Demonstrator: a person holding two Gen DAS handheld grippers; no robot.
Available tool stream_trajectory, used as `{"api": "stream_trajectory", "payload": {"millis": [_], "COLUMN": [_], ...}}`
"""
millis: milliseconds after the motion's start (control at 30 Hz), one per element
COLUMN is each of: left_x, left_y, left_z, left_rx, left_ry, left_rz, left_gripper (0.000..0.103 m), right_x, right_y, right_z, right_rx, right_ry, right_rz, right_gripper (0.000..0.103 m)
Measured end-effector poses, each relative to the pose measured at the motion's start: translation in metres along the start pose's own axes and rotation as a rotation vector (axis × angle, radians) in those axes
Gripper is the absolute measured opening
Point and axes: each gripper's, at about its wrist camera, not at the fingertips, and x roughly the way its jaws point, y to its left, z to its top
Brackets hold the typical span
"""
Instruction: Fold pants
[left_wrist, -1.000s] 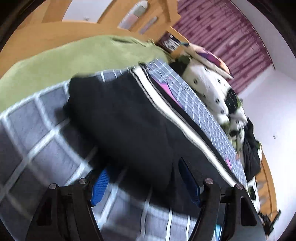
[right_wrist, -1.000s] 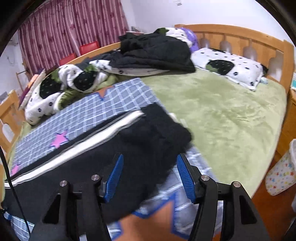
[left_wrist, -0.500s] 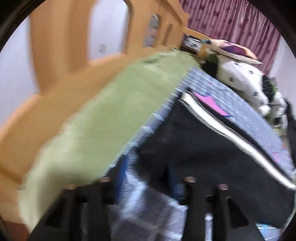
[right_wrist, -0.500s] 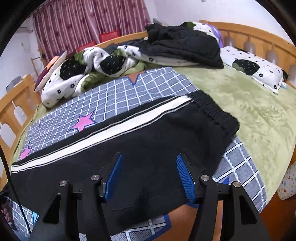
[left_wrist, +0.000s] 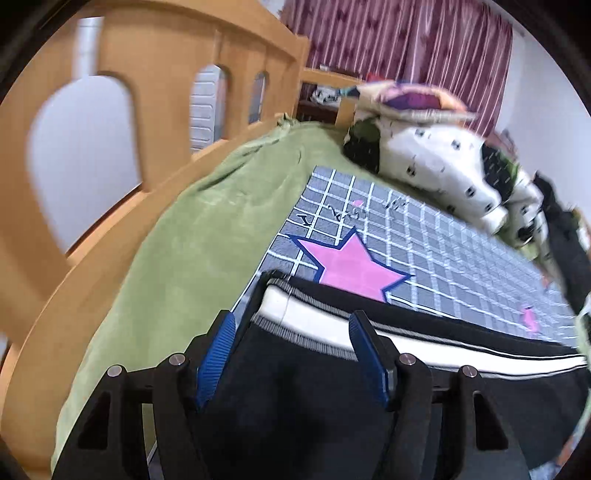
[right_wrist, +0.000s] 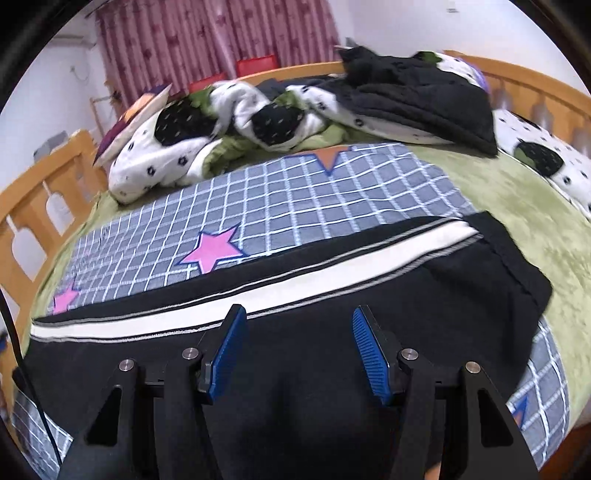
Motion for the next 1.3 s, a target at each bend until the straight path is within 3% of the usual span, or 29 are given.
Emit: {"api": "stream_trajectory", "payload": {"millis": [167, 200, 233, 267, 367, 467, 600, 700, 833, 900, 933, 1000, 1067, 1133, 1200, 1300], "left_x": [0.066, 0.084, 0.092, 0.097, 0.062, 0.065, 0.083, 0.081, 0.083, 0.081, 0.079, 0.074, 0.063, 0.056, 0.062, 0.086], "left_y": [-0.016, -0.019, -0.024, -0.028, -0.013, 0.004, 0.003, 0.005, 0.004, 0.003, 0.002, 0.001, 0.003, 0.007, 0.010, 0.009], "left_z": [0.010, 0.009, 0.005, 0.003, 0.007, 0.006, -0.009, -0.015, -0.008, -0.009, -0.009, -0.011, -0.008, -0.004, 0.000, -0.006], "left_rx": [0.034, 0.063, 0.087, 0.140, 0.061, -0.014, 0.007, 0.002, 0.003, 0.013, 0.018, 0.030, 0.026, 0.018, -0.003, -0.002], "left_ry": [0.090, 0.140, 0.155, 0.150, -0.035, -0.021, 0.016, 0.009, 0.017, 0.010, 0.008, -0.008, -0.059, -0.097, -0.081, -0.007], "left_rz": [0.092, 0.125, 0.165, 0.201, 0.103, 0.072, 0.099, 0.091, 0.082, 0.082, 0.083, 0.084, 0.045, 0.013, 0.010, 0.058], "left_gripper": [0.055, 0.042, 0.022, 0.022, 0.020, 0.020, 0.021, 0.021, 0.021, 0.021, 0.021, 0.021, 0.021, 0.021, 0.021, 0.022], "right_x": [0.026, 0.030, 0.035, 0.037, 0.050, 0.057, 0.074, 0.096, 0.140, 0.163, 0.171, 0.171, 0.166, 0.146, 0.135, 0.153], "right_y": [0.025, 0.031, 0.036, 0.039, 0.052, 0.065, 0.086, 0.103, 0.115, 0.114, 0.112, 0.112, 0.114, 0.112, 0.107, 0.107], "right_z": [-0.001, -0.001, -0.001, -0.002, 0.000, 0.006, 0.022, 0.032, 0.037, 0.033, 0.029, 0.026, 0.029, 0.042, 0.052, 0.049], "right_rx": [-0.113, -0.143, -0.173, -0.193, -0.253, -0.317, -0.423, -0.536, -0.645, -0.672, -0.679, -0.705, -0.700, -0.658, -0.611, -0.593], "right_ry": [0.039, 0.045, 0.050, 0.052, 0.064, 0.044, 0.036, 0.057, 0.153, 0.247, 0.284, 0.268, 0.269, 0.168, 0.120, 0.147], "right_rz": [-0.018, -0.017, -0.017, -0.016, -0.010, 0.009, 0.087, 0.148, 0.122, 0.128, 0.137, 0.144, 0.130, 0.152, 0.185, 0.177], "right_gripper": [0.059, 0.059, 0.059, 0.059, 0.059, 0.059, 0.059, 0.061, 0.061, 0.049, 0.039, 0.002, 0.003, 0.003, 0.003, 0.003]}}
